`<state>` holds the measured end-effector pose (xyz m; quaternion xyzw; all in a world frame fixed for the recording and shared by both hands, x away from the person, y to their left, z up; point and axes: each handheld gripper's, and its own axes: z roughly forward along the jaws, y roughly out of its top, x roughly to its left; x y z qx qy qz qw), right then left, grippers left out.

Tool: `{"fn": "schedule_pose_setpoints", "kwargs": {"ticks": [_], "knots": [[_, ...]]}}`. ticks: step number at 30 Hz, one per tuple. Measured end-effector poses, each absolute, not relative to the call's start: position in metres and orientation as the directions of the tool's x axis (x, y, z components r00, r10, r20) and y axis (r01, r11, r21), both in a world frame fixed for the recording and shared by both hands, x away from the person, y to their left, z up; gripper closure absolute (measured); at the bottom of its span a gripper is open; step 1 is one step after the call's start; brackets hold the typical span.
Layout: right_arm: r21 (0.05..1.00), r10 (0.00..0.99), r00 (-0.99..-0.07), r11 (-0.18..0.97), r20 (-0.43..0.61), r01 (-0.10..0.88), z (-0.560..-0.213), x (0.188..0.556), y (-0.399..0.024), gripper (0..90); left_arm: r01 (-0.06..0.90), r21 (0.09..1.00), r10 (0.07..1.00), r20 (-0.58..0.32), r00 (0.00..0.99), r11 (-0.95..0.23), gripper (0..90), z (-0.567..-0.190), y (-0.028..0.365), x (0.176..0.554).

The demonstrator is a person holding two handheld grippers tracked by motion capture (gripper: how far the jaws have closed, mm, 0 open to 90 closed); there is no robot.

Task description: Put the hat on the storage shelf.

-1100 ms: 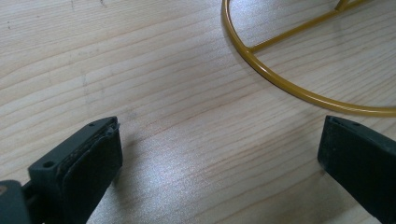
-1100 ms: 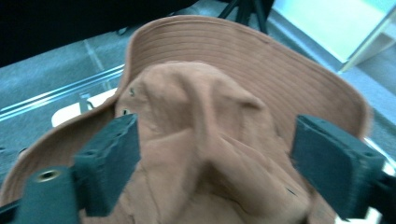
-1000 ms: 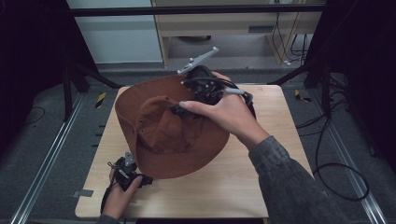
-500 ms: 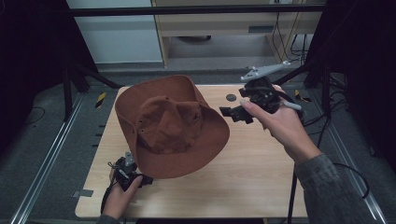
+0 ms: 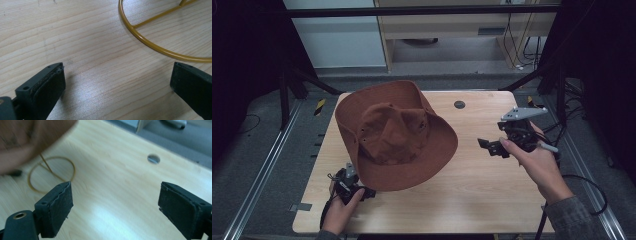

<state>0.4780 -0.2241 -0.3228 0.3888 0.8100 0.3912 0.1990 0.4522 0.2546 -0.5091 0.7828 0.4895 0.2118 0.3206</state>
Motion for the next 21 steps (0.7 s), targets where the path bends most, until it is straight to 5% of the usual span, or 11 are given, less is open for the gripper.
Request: {"fn": "schedule_pose_setpoints", "kwargs": {"ticks": [11,21], "knots": [[0.735,0.801,-0.598,0.398,0.014,0.550,-0.416,0.477,-0.228,13.4,0.630,0.710,0.902,0.018,0.430,-0.315,0.0,-0.509,0.255,0.452],[0.716,0.825,-0.565,0.380,0.025,0.586,-0.456,0.474,-0.230,15.4,0.630,0.710,0.902,0.018,0.431,-0.315,0.0,-0.509,0.255,0.452]]}}
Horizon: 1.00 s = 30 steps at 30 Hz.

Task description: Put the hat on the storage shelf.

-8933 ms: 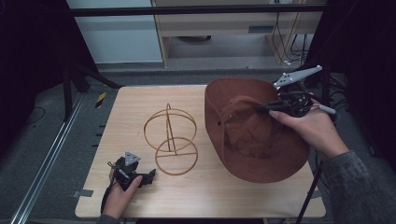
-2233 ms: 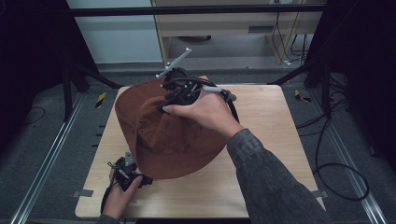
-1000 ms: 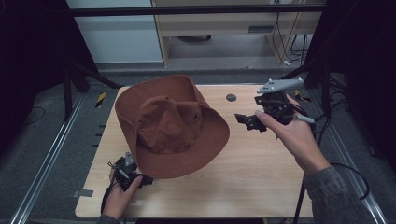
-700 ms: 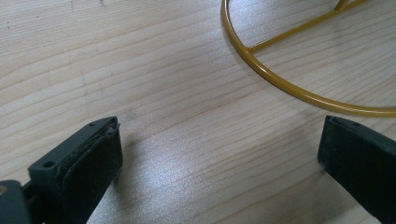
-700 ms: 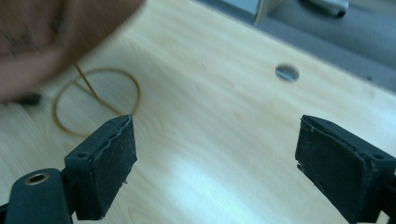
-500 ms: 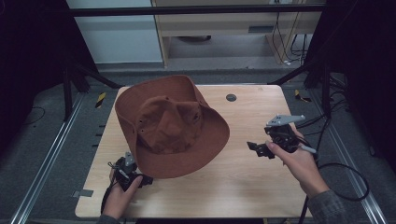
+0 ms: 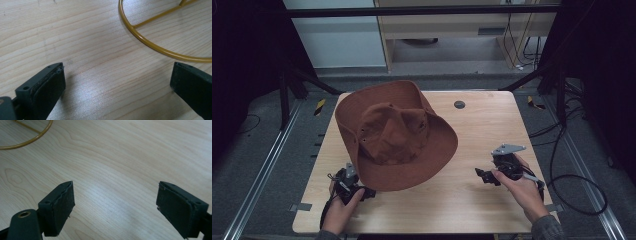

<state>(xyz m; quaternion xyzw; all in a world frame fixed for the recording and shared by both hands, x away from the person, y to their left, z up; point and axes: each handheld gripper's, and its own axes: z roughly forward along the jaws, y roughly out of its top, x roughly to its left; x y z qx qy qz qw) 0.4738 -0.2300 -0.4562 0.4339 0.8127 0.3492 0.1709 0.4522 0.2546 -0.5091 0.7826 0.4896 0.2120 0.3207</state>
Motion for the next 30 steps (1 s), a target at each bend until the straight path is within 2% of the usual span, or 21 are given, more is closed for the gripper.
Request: {"fn": "schedule_pose_setpoints", "kwargs": {"ticks": [11,21,27,30], "knots": [[0.720,0.838,-0.538,0.320,0.088,0.616,-0.488,0.477,-0.225,14.5,0.630,0.710,0.903,0.017,0.430,-0.314,0.0,-0.509,0.254,0.452],[0.705,0.857,-0.503,0.286,0.116,0.649,-0.500,0.482,-0.218,13.7,0.630,0.710,0.902,0.017,0.430,-0.314,0.0,-0.509,0.255,0.452],[0.719,0.865,-0.491,0.279,0.099,0.636,-0.505,0.482,-0.217,13.3,0.631,0.706,0.900,0.021,0.435,-0.321,0.0,-0.509,0.255,0.452],[0.730,0.868,-0.492,0.298,0.060,0.615,-0.508,0.481,-0.214,13.0,0.630,0.710,0.902,0.017,0.431,-0.315,0.0,-0.509,0.254,0.452]]}}
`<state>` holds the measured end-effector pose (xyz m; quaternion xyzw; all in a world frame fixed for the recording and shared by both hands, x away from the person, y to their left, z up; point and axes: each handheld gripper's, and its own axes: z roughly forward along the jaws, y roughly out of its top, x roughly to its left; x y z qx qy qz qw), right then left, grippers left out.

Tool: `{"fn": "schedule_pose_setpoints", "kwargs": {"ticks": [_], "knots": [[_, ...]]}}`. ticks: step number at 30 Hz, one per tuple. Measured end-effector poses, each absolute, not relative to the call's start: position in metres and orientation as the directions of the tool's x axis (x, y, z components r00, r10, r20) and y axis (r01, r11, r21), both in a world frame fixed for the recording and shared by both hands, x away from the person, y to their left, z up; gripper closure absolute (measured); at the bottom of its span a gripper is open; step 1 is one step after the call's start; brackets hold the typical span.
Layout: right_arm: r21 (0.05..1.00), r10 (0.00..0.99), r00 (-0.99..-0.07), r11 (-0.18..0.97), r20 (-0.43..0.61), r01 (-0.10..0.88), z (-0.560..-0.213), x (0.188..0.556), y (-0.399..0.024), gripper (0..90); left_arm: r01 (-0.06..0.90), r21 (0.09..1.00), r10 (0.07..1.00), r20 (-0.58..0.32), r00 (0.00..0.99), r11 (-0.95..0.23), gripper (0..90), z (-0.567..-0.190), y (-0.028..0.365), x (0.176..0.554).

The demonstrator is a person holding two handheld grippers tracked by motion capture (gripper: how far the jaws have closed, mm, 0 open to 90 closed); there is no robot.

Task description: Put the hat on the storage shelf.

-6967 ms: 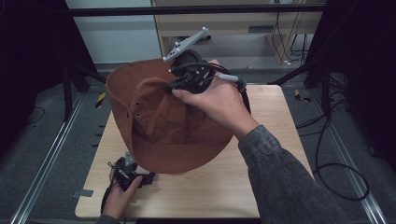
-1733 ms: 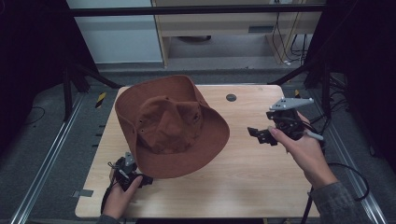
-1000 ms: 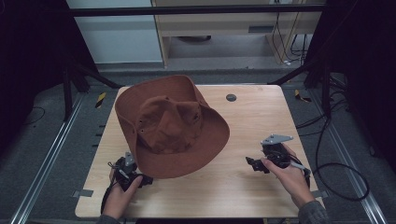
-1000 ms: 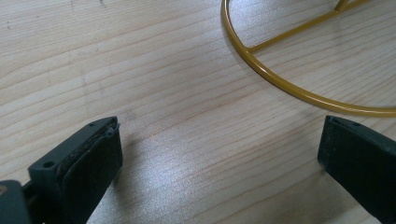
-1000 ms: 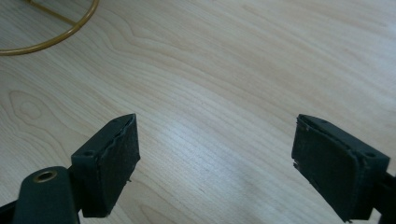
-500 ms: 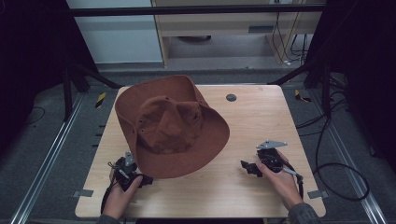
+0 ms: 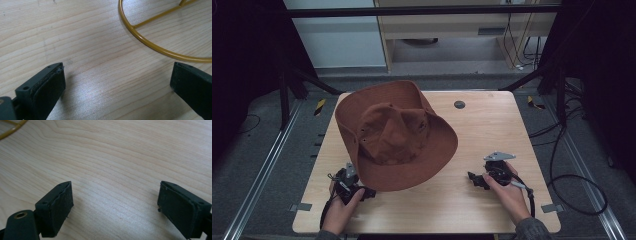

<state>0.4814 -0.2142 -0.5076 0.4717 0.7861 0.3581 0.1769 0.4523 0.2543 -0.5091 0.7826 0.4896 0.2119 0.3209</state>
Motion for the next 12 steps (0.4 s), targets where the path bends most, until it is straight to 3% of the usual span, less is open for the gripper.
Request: {"fn": "schedule_pose_setpoints", "kwargs": {"ticks": [3,12], "knots": [[0.742,0.870,-0.493,0.334,-0.006,0.581,-0.5115,0.4814,-0.2091,10.8,0.630,0.710,0.902,0.017,0.430,-0.314,0.0,-0.5091,0.2541,0.4522],[0.737,0.885,-0.465,0.317,-0.005,0.597,-0.5118,0.4816,-0.2040,8.3,0.630,0.709,0.902,0.018,0.431,-0.315,0.0,-0.5091,0.2541,0.4521]]}}
